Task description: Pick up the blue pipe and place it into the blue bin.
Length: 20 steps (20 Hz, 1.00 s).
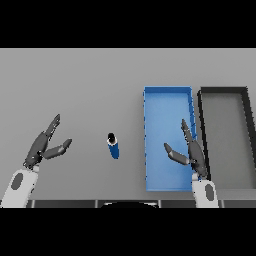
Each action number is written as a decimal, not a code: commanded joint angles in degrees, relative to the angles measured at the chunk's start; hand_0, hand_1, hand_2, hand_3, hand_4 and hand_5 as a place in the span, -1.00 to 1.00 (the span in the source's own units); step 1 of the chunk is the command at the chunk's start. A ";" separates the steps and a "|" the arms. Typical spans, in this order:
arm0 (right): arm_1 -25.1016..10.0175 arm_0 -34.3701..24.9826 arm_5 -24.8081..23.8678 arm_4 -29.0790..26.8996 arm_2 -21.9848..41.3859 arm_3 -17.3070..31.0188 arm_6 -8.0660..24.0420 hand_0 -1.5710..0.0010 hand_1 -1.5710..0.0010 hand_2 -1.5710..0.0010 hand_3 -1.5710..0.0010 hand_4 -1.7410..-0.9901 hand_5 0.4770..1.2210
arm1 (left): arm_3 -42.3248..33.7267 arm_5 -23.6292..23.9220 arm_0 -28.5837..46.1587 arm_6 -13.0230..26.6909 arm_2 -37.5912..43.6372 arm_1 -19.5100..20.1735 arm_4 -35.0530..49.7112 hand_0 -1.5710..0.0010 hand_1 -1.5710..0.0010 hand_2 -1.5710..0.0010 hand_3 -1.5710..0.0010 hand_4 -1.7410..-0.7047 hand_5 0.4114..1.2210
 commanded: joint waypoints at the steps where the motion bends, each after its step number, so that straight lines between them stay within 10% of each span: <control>1: -0.15 -0.66 -0.14 -0.14 -0.20 -0.43 0.48 1.00 1.00 1.00 1.00 0.40 -0.71 | -0.52 -1.30 -0.18 0.61 -0.86 0.58 -0.17 1.00 1.00 1.00 1.00 0.39 -0.57; 7: -0.66 -1.21 0.56 -0.62 -0.31 -0.59 -0.56 1.00 1.00 1.00 1.00 0.36 -0.65 | -5.23 -7.44 0.05 5.20 -6.83 2.20 -1.44 1.00 1.00 1.00 1.00 0.33 -0.75; 20: 0.05 0.67 0.61 -0.81 0.02 -2.04 -1.61 1.00 1.00 1.00 1.00 0.24 -0.63 | -1.81 -8.82 -5.08 8.40 -16.91 -8.94 -8.10 1.00 1.00 1.00 1.00 0.21 -0.92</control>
